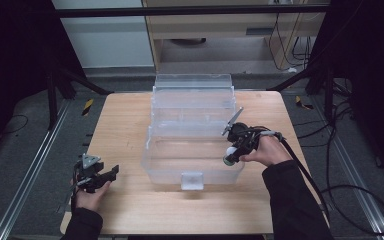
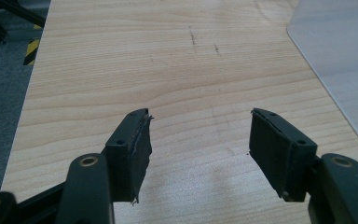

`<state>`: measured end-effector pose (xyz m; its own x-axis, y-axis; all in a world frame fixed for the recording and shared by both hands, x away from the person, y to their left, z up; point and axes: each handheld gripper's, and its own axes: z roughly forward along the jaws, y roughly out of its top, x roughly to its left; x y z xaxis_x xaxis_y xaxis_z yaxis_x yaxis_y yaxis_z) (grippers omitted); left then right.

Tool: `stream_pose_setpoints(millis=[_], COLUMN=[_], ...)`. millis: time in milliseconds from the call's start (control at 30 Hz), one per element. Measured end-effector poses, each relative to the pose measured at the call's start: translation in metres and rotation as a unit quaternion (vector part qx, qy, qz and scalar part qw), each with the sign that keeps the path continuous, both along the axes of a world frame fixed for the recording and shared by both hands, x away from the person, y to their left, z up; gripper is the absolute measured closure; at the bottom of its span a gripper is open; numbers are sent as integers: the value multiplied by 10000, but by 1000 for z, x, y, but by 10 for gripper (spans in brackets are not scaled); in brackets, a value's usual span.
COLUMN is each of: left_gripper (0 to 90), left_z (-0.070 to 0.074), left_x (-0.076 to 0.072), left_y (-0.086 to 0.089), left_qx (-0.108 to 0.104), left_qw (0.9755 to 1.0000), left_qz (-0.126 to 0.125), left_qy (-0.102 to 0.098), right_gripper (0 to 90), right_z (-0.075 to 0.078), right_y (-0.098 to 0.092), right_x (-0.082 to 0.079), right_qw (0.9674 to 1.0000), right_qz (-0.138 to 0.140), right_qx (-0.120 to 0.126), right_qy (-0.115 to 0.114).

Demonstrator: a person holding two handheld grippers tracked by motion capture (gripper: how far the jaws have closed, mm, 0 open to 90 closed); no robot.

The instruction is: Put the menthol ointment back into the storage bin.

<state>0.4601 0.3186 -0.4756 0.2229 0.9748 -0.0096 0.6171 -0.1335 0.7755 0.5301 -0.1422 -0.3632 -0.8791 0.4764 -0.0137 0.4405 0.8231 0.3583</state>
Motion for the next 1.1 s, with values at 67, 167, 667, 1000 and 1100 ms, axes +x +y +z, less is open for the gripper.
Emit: stream_pose_setpoints(millis=[67,167,667,1000,1100], left_gripper=[382,382,382,383,382], left_z=[0,0,0,0,-1], left_x=[0,0,0,0,0], left_y=[0,0,0,0,0], left_qx=[0,-1,7,6,7], left_qw=[10000,10000,10000,10000,10000], left_qz=[-1,-4,-1,-2,-1], left_qy=[2,2,-3,3,3], right_gripper=[503,503,502,502,502], right_z=[-2,-7,-28,-36,-38], right_y=[0,0,-5,-3,-2], right_x=[0,0,0,0,0], right_qw=[10000,9999,9995,9994,9993], right_qz=[-38,-7,18,127,112], right_qx=[-31,-69,-191,-186,-202], right_qy=[45,79,236,265,299])
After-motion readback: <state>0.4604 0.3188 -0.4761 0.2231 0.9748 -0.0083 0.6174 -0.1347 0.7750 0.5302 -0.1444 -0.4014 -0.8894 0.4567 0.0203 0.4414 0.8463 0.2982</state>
